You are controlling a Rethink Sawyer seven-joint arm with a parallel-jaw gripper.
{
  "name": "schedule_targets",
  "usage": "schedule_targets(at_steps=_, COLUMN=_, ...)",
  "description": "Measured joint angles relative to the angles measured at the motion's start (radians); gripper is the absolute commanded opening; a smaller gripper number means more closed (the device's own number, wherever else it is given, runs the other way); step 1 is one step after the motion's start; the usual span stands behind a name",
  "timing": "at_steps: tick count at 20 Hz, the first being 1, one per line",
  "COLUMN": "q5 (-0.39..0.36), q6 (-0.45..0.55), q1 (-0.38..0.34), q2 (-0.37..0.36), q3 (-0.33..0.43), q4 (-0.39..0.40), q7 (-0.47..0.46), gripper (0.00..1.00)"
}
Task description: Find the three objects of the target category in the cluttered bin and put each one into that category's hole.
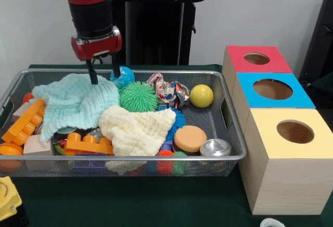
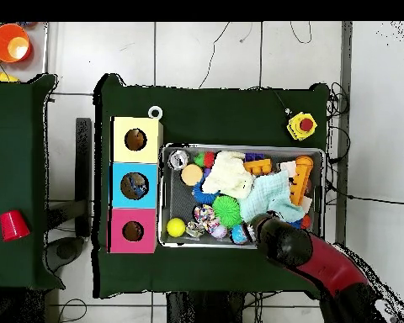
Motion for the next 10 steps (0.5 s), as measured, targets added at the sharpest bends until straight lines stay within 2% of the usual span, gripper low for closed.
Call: schedule_targets(at_steps=10, q5=0.0, q6=0.0, q1=0.039, q2=0.057, q3=-0.007, q4=-0.017, q7=0.0, gripper=1.0)
